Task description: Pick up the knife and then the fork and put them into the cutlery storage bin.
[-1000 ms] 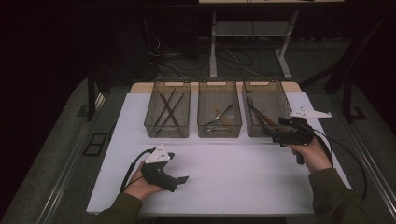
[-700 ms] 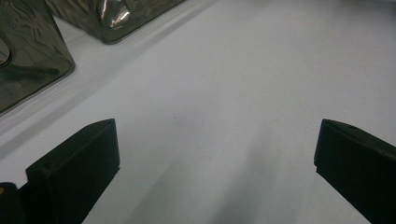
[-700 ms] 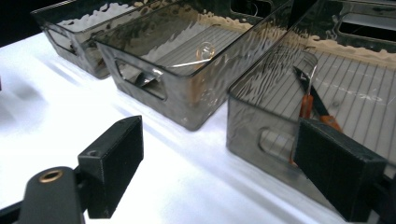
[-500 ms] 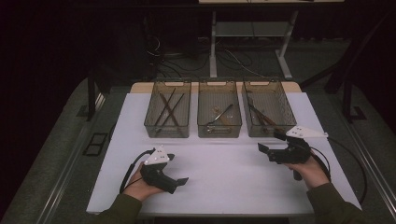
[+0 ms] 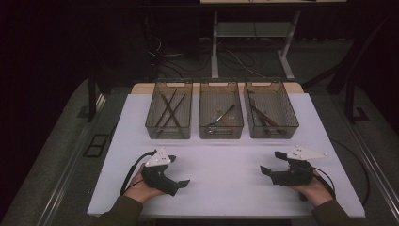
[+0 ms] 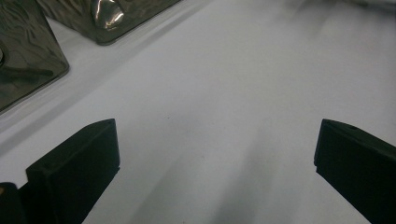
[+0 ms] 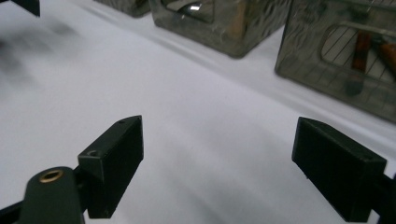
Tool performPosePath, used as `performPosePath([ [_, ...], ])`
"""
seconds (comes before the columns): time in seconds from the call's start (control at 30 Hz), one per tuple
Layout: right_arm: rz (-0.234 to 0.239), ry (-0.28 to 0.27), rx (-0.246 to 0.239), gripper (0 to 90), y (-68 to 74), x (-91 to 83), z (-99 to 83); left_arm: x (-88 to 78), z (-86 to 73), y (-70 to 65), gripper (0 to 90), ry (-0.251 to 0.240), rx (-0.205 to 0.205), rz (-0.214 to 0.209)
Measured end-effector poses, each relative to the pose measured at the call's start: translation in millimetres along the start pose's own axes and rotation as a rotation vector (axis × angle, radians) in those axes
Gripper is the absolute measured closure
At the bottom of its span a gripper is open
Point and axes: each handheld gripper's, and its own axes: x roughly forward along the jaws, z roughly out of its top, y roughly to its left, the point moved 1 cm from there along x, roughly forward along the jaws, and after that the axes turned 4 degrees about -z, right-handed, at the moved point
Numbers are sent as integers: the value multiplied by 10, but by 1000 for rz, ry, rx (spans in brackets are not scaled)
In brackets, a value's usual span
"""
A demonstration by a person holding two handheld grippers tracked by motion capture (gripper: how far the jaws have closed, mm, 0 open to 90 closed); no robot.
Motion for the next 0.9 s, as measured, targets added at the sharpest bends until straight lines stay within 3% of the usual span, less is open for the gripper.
performPosePath([
  [0.37,-5,44,-31,162,38,-44,-133,-6,-4,-5,0,3,-1,0],
  [0.9,0,62,-46,162,48,-36,-156,-2,-6,-9,0,13,4,-4],
])
